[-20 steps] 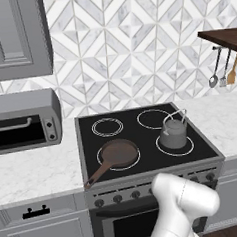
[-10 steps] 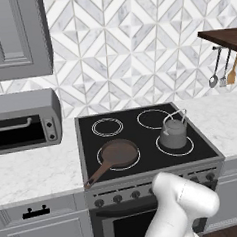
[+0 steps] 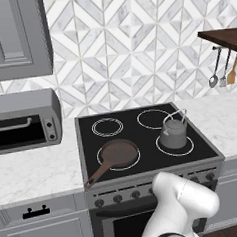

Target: Pick the kettle from the counter and place it on a stove burner. Then turn the burner on.

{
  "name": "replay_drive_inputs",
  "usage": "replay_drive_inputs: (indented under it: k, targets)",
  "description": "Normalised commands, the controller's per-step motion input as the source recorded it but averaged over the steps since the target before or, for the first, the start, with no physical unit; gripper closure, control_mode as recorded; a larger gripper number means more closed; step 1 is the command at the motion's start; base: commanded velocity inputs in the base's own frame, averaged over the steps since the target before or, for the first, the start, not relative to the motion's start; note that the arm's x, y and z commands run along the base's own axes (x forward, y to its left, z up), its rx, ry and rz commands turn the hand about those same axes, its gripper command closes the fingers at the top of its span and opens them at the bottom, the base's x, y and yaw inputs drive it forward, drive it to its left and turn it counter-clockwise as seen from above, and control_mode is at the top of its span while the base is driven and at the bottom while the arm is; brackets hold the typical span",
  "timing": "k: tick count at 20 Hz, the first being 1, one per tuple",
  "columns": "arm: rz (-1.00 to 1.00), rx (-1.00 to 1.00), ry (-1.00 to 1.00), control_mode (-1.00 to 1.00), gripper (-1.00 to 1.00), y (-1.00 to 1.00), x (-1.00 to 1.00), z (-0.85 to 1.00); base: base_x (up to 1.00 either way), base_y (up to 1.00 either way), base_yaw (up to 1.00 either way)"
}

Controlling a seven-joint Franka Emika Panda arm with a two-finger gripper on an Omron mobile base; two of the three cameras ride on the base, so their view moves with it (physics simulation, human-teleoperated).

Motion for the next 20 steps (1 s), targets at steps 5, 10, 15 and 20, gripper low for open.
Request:
replay_drive_inputs:
  k: [5,10,15,20]
  targets:
    - [0.00,0.00,-0.10,-1.00,-1.00,0.01,0.19,0.00,0.00,0.00,0.00]
    - [0.00,0.00,-0.07,-1.00,-1.00,0.06,0.35,-0.06,0.00,0.00,0.00]
    - [0.00,0.00,0.00,-1.00,-1.00,0.12,0.23,-0.04,0.00,0.00,0.00]
    - [0.00,0.00,0.00,-1.00,-1.00,0.13,0.21,-0.11,0.00,0.00,0.00]
